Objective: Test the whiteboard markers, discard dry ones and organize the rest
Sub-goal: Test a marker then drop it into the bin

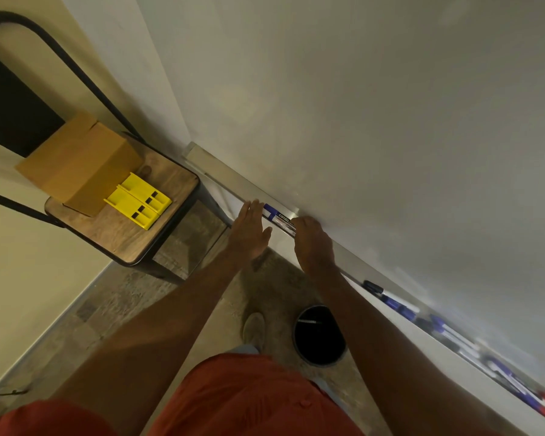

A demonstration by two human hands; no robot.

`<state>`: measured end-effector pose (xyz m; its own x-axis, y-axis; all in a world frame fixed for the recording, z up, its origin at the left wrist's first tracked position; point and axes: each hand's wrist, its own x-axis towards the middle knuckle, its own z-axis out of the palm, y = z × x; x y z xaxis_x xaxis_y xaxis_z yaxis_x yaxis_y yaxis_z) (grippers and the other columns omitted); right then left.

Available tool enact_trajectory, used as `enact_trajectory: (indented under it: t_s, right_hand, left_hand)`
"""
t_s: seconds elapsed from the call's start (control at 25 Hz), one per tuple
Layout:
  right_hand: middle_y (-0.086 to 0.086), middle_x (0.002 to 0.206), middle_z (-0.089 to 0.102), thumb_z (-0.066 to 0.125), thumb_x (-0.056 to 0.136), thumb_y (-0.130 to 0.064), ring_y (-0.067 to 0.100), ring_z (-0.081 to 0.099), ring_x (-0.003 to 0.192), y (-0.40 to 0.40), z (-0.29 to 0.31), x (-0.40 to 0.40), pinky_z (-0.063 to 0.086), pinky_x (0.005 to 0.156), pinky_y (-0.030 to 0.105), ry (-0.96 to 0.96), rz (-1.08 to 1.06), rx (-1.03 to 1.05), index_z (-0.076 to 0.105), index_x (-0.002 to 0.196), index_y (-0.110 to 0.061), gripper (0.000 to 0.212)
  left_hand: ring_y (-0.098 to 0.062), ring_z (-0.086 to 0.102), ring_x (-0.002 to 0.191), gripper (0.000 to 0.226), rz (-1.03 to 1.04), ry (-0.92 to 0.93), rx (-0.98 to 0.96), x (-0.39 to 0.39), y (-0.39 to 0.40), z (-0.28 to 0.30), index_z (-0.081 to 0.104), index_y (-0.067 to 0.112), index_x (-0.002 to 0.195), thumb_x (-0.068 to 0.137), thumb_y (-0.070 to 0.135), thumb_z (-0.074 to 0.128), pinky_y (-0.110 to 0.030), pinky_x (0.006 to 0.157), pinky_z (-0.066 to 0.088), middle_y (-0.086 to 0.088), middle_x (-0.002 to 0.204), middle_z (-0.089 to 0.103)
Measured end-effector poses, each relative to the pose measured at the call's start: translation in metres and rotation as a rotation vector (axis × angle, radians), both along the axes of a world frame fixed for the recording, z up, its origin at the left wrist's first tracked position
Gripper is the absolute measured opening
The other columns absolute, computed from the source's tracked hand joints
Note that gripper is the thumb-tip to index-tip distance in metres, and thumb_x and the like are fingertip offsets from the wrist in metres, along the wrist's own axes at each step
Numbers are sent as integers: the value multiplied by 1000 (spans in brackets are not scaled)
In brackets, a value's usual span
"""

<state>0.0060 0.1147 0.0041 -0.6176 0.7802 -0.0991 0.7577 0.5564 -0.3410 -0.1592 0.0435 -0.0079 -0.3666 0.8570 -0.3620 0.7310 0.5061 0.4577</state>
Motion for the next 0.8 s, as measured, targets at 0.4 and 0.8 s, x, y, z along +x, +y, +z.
enact_trajectory:
  t_s: [0.4, 0.8]
  right_hand:
    - [6, 124, 68, 70, 94, -17, 20, 67, 108, -12, -1, 33, 60, 76, 28, 56, -55, 95, 63, 125, -12, 32]
    - [1, 134, 60, 64, 97, -17, 19, 58, 118, -57, 8, 140, 58, 91, 37, 29, -351, -26, 60, 129, -17, 32]
  left_hand:
    - [-26, -4, 158, 72, -2, 97, -20, 16, 0, 13, 5, 13, 162, 108, 44, 38, -39, 126, 1, -6, 171, -1]
    - [-27, 22, 154, 55, -156, -24, 200, 141, -12, 11, 40, 18, 152, 101, 29, 57, -47, 125, 24, -6, 165, 29]
